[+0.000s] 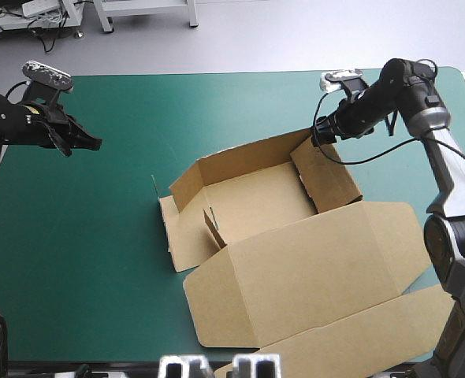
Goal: Fold the box
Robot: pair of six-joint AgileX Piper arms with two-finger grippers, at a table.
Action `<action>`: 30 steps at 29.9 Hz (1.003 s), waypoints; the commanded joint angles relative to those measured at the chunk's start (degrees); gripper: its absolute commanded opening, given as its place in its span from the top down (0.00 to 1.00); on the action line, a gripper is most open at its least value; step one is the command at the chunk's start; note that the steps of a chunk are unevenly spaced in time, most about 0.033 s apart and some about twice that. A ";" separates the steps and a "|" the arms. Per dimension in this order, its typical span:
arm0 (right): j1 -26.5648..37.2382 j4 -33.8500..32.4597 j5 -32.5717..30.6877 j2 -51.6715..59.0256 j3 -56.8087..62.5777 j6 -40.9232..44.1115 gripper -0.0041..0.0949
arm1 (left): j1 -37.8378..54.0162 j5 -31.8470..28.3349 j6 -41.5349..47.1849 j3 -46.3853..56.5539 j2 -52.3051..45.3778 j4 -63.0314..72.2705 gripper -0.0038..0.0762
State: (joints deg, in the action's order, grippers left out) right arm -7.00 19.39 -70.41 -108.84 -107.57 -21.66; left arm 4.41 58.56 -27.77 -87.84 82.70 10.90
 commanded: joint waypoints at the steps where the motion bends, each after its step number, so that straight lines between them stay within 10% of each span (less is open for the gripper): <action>1: -0.09 0.14 -1.15 7.95 -2.16 0.79 0.25 | 0.10 -2.87 -0.71 -1.52 -2.19 1.40 0.96; 16: -2.93 -4.70 -1.15 6.22 12.85 0.53 0.30 | 0.10 0.68 -2.24 1.50 -2.31 2.78 0.96; 30: -7.41 -11.19 -1.15 0.01 10.73 -0.18 0.86 | 0.10 -1.19 -0.40 8.62 -3.98 5.41 0.96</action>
State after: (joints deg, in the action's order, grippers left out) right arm -14.32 6.95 -69.53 -111.67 -94.33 -20.80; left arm 4.41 60.05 -30.44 -77.94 81.03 14.53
